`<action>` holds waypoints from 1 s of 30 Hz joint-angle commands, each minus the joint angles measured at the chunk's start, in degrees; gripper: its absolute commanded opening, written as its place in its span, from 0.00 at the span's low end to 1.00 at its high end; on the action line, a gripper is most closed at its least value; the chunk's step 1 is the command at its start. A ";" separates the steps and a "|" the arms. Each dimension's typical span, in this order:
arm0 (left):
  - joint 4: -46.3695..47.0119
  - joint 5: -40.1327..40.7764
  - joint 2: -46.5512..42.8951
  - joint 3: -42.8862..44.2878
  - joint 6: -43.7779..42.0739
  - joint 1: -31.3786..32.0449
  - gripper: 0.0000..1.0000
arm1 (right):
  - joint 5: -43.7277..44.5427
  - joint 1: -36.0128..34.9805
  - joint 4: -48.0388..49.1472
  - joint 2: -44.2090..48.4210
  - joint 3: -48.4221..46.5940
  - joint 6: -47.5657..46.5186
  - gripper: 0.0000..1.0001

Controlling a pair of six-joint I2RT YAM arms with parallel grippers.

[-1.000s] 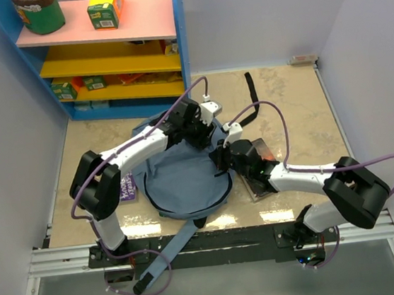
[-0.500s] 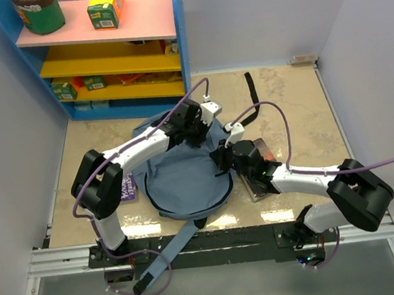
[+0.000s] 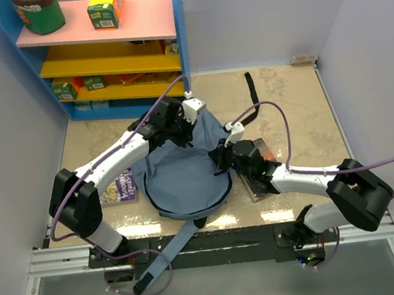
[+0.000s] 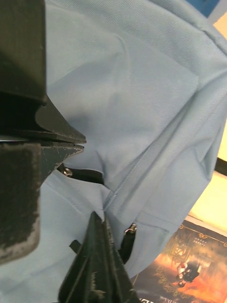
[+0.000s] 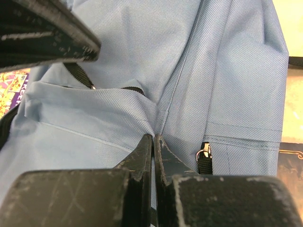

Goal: Pack the student bag
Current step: Unzip the student bag at the center of the board.

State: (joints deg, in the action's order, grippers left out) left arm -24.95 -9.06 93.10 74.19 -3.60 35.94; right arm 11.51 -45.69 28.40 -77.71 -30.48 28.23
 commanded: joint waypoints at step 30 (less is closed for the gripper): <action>-3.88 8.88 -17.33 -16.61 -7.12 -19.24 0.00 | 6.51 0.16 -1.95 1.60 0.86 2.45 0.00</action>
State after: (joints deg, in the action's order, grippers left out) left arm -27.90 -4.82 79.31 60.01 -6.28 19.75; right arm 14.66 -45.76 27.86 -77.21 -30.44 30.57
